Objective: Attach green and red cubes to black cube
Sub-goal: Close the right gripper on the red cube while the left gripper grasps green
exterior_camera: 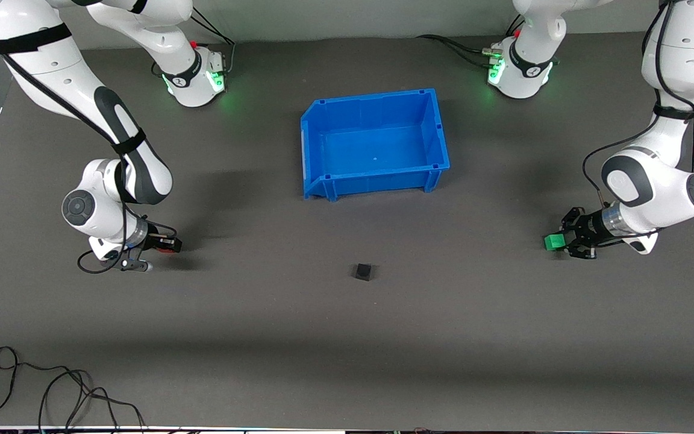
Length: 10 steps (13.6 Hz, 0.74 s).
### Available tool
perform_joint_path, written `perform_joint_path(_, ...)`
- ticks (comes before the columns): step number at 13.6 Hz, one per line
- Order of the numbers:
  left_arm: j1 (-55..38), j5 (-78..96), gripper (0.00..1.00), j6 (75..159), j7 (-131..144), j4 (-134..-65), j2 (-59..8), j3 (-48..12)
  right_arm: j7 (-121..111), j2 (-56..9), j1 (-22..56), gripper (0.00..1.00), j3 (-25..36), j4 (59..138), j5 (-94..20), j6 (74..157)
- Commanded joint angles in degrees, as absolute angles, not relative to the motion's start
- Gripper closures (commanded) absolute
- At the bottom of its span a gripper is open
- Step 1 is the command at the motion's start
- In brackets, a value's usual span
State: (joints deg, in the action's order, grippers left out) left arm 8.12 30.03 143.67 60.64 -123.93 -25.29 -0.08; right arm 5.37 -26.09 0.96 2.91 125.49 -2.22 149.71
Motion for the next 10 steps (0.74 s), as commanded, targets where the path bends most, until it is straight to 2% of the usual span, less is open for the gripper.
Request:
perform_joint_path(1, 7.65, 31.99, 0.9, 144.32, 59.85, -125.86, -23.12, 0.18, 3.69, -26.46, 1.05, 1.0, 2.99, 125.95, -3.16, 150.82)
perform_joint_path(4, 7.65, 31.99, 0.97, 144.32, 59.85, -125.68, -23.12, 0.18, 4.75, -26.28, 1.05, 1.0, 2.99, 125.86, -3.25, 150.47)
perform_joint_path(10, 7.91, 31.99, 0.98, 141.08, 59.94, -122.44, -21.36, 0.26, 12.0, -24.26, 3.06, 1.0, 2.99, 123.58, -19.06, 146.25)
